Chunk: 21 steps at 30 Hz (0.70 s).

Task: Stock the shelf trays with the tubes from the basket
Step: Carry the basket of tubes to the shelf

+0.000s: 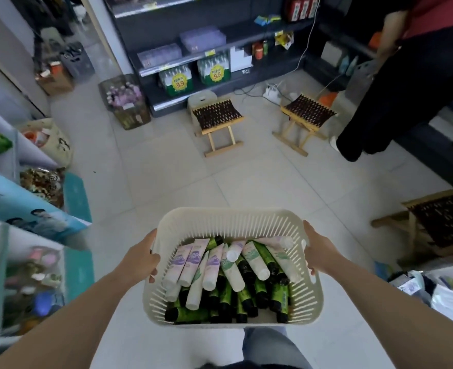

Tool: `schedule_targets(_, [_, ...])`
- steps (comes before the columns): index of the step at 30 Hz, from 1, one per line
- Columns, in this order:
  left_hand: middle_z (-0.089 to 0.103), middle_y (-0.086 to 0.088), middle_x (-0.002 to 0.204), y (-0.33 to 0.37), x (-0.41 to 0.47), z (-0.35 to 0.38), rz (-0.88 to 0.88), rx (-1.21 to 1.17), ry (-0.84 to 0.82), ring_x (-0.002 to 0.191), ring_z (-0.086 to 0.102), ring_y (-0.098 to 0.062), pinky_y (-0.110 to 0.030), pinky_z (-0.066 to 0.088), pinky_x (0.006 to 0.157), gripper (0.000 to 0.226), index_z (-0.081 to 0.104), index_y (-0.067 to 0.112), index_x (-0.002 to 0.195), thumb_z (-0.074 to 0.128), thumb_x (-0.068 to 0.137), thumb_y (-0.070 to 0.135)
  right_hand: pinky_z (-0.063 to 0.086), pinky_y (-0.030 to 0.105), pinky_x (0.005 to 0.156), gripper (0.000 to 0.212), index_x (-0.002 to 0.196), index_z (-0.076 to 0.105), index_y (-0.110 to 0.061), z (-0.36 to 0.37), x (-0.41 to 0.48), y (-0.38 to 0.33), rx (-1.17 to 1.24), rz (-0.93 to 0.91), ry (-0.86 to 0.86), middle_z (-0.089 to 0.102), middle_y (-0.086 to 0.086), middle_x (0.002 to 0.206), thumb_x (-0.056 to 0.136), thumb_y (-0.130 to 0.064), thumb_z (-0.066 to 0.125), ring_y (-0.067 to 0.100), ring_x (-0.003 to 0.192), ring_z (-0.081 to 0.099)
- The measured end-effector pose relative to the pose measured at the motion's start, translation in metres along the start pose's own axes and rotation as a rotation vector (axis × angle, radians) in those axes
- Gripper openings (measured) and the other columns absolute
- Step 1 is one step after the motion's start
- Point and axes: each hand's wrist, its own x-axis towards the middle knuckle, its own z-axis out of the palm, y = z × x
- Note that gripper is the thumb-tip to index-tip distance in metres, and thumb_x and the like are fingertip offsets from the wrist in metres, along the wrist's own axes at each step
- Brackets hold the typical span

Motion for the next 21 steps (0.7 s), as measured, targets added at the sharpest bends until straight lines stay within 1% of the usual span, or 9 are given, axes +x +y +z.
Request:
schedule_targets(2, [0.060, -0.009, 0.088, 0.024, 0.026, -0.002, -0.013, -0.009, -0.002, 0.061, 0.066, -0.023, -0.030, 0.055, 0.051, 0.072, 0.024, 0.032, 0.146, 0.045, 0.085, 0.000, 0.058, 0.042, 0.057, 0.086, 0.149, -0.002, -0.037, -0.024, 0.031, -0.006, -0.010, -0.012, -0.001, 0.062, 0.014, 0.089, 0.082, 0.005, 0.031, 0.026, 0.060, 0.065])
schedule_targets(4, [0.061, -0.009, 0.089, 0.051, 0.052, -0.005, -0.013, 0.012, -0.002, 0.061, 0.066, -0.022, -0.029, 0.055, 0.054, 0.072, 0.023, 0.032, 0.146, 0.045, 0.085, 0.001, 0.058, 0.042, 0.059, 0.087, 0.149, -0.003, -0.038, -0.048, 0.060, -0.011, -0.009, -0.004, -0.012, 0.063, 0.015, 0.093, 0.081, 0.006, 0.030, 0.027, 0.060, 0.064])
schedule_targets(9, [0.062, -0.010, 0.083, 0.105, 0.110, -0.016, -0.006, -0.040, 0.020, 0.061, 0.065, -0.022, -0.029, 0.054, 0.051, 0.075, 0.019, 0.036, 0.147, 0.044, 0.086, 0.001, 0.058, 0.040, 0.063, 0.085, 0.149, -0.006, -0.032, -0.107, 0.128, -0.035, -0.079, -0.025, 0.011, 0.062, 0.013, 0.084, 0.083, 0.006, 0.031, 0.027, 0.065, 0.064])
schedule_targets(12, [0.063, -0.011, 0.087, 0.126, 0.138, -0.025, -0.009, -0.067, 0.012, 0.063, 0.066, -0.023, -0.026, 0.053, 0.049, 0.078, 0.013, 0.040, 0.148, 0.043, 0.087, 0.002, 0.054, 0.035, 0.060, 0.084, 0.150, -0.008, -0.029, -0.134, 0.158, -0.056, -0.135, -0.023, 0.005, 0.058, 0.010, 0.079, 0.084, 0.006, 0.032, 0.022, 0.060, 0.057])
schedule_targets(14, [0.064, -0.010, 0.088, 0.141, 0.174, -0.040, -0.019, -0.076, 0.010, 0.063, 0.067, -0.022, -0.025, 0.054, 0.050, 0.078, 0.011, 0.040, 0.148, 0.043, 0.087, 0.003, 0.053, 0.035, 0.059, 0.084, 0.150, -0.008, -0.029, -0.152, 0.193, -0.078, -0.145, -0.019, 0.016, 0.058, 0.009, 0.079, 0.084, 0.005, 0.031, 0.022, 0.062, 0.059])
schedule_targets(16, [0.064, -0.011, 0.087, 0.150, 0.193, -0.052, -0.015, -0.050, 0.009, 0.061, 0.067, -0.022, -0.026, 0.054, 0.050, 0.078, 0.012, 0.039, 0.148, 0.043, 0.086, 0.003, 0.055, 0.036, 0.060, 0.083, 0.150, -0.007, -0.029, -0.162, 0.208, -0.092, -0.162, -0.027, 0.005, 0.060, 0.009, 0.080, 0.083, 0.004, 0.031, 0.024, 0.065, 0.062])
schedule_targets(19, [0.063, -0.012, 0.084, 0.160, 0.253, -0.079, -0.033, -0.057, -0.003, 0.061, 0.067, -0.022, -0.030, 0.055, 0.052, 0.077, 0.013, 0.035, 0.150, 0.042, 0.086, 0.003, 0.057, 0.041, 0.061, 0.084, 0.149, -0.005, -0.034, -0.168, 0.254, -0.122, -0.111, -0.004, 0.012, 0.062, 0.012, 0.087, 0.082, 0.003, 0.028, 0.028, 0.067, 0.066])
schedule_targets(21, [0.061, -0.011, 0.083, 0.168, 0.288, -0.099, -0.034, -0.042, -0.017, 0.061, 0.066, -0.022, -0.031, 0.056, 0.053, 0.076, 0.012, 0.033, 0.150, 0.042, 0.087, 0.003, 0.059, 0.043, 0.062, 0.084, 0.149, -0.005, -0.037, -0.171, 0.278, -0.142, -0.058, 0.018, 0.013, 0.062, 0.012, 0.091, 0.082, 0.002, 0.027, 0.027, 0.065, 0.066])
